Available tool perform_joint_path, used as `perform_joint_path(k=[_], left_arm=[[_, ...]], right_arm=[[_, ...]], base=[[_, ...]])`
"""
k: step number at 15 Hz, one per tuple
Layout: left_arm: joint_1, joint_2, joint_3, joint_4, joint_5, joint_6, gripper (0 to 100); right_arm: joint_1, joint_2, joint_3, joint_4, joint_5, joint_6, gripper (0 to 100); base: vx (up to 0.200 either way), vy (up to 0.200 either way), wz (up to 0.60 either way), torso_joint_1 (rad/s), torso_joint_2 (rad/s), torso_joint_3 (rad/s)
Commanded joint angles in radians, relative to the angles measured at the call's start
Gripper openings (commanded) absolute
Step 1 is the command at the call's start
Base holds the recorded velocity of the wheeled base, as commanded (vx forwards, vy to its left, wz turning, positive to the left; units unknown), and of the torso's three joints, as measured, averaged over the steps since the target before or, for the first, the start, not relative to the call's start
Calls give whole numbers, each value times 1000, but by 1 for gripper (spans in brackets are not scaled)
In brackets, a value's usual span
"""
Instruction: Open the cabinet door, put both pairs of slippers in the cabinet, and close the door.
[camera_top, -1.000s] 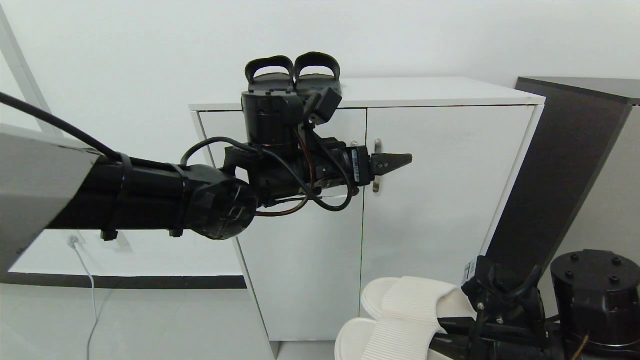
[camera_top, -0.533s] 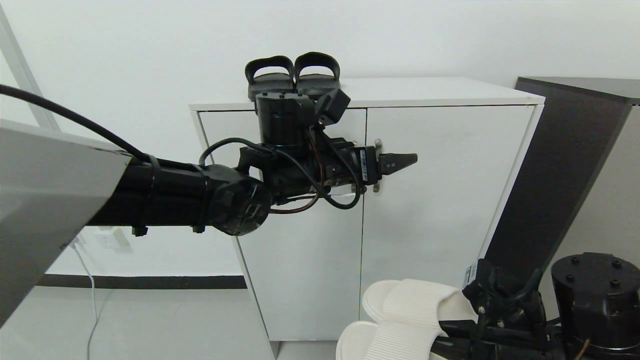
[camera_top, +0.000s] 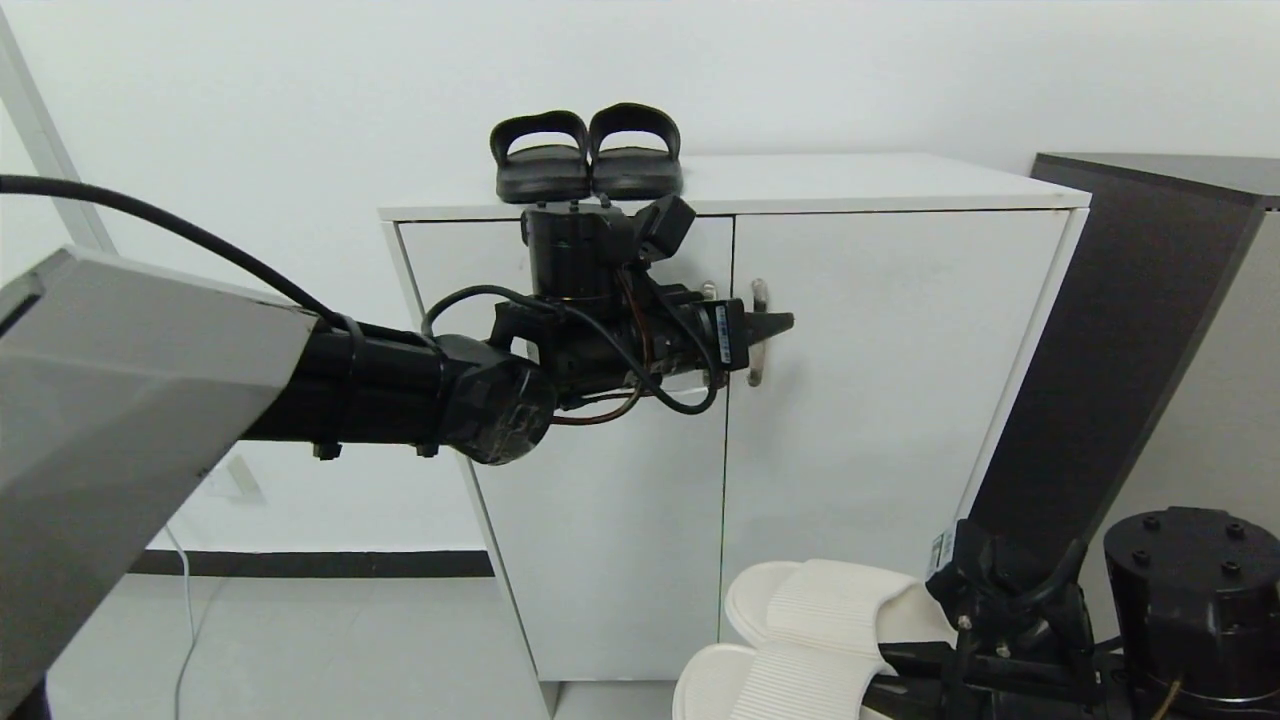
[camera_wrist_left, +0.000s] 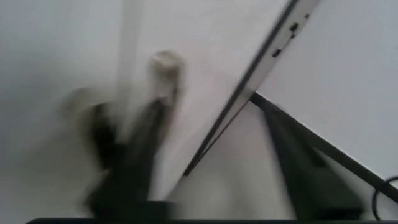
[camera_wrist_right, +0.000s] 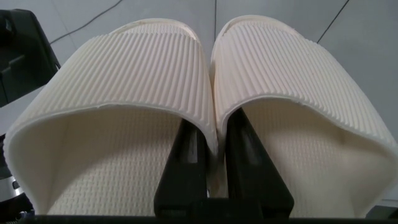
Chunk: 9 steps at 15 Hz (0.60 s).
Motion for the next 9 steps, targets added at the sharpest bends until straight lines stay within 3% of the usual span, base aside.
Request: perform_joint_path(k=[1, 9], left_arm=[[-2, -29, 31, -2, 2, 0, 0], [-14, -217, 252, -25, 4, 3, 0]], right_arm=[[9, -1, 6, 0, 1, -1, 0], [19, 2, 17, 0, 13, -14, 0]], base=[[0, 0, 0, 0, 0, 0], [0, 0, 0, 0, 0, 0]])
